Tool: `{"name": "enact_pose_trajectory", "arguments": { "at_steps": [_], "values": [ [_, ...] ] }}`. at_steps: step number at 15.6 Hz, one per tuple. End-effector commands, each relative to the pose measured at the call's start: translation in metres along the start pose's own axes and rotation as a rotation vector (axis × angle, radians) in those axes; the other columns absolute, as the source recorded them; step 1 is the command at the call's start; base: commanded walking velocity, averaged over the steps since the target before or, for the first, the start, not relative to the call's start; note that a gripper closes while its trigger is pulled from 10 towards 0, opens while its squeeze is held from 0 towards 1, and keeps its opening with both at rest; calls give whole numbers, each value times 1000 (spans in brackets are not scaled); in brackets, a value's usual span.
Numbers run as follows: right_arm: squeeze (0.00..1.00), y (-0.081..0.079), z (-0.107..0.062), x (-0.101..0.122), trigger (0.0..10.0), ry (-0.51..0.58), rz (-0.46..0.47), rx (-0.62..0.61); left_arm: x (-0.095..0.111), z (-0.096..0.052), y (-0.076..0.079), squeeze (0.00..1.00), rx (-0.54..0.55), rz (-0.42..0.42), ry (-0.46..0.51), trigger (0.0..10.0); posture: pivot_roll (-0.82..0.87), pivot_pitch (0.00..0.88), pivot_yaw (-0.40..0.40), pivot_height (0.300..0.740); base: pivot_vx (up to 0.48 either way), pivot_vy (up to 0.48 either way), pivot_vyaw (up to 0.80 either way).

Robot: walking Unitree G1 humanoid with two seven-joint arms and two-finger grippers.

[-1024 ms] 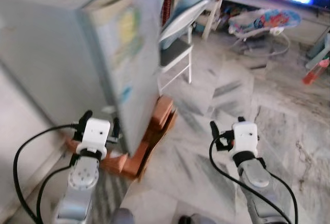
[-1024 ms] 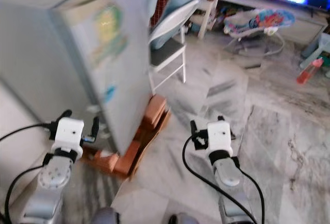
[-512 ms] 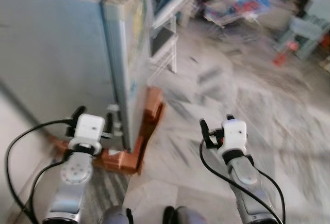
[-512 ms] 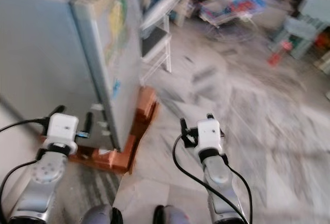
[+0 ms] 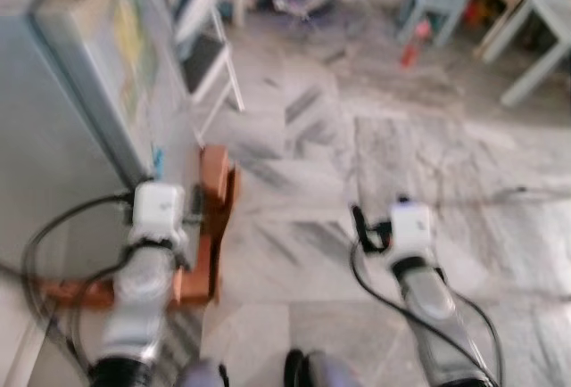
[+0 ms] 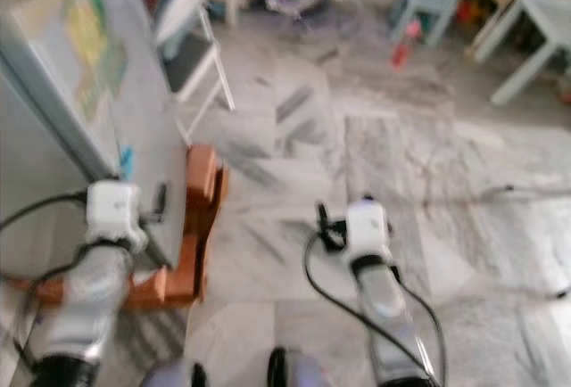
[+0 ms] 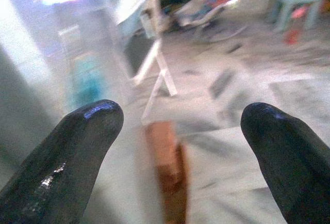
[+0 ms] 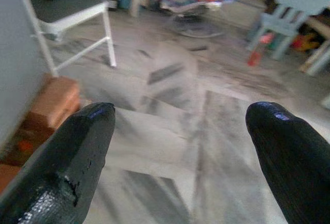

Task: Restocking fridge

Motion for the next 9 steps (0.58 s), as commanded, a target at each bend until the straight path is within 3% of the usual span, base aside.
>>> {"name": "enact_pose_trajectory", "arguments": {
  "at_steps": [1,5,9],
  "values": [
    [0,0,-1,1,10000,2,10,-9,-8,-3,-11,0,38,30,-28,10000,140,131,-82,740,0,0,0],
    [0,0,-2,0,10000,-2,5,-6,-14,-1,-20,0,85,57,-59,10000,134,133,-80,740,0,0,0],
    [0,0,-2,-1,10000,-4,1,-5,-31,-1,-42,0,180,86,-154,10000,132,135,-78,740,0,0,0]
  ]
}}
Point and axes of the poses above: a point about 5 cm out from each wrist's last joint towards the gripper, its own z axis pointing out of the wrist towards the gripper, its own x axis along the axis of the wrist's last joint, y = z × x, the point moved 4 cm from there along z, pointing out of the wrist towards the gripper, and after that the axes turned 6 degrees about -z, right-handed, at the moved point
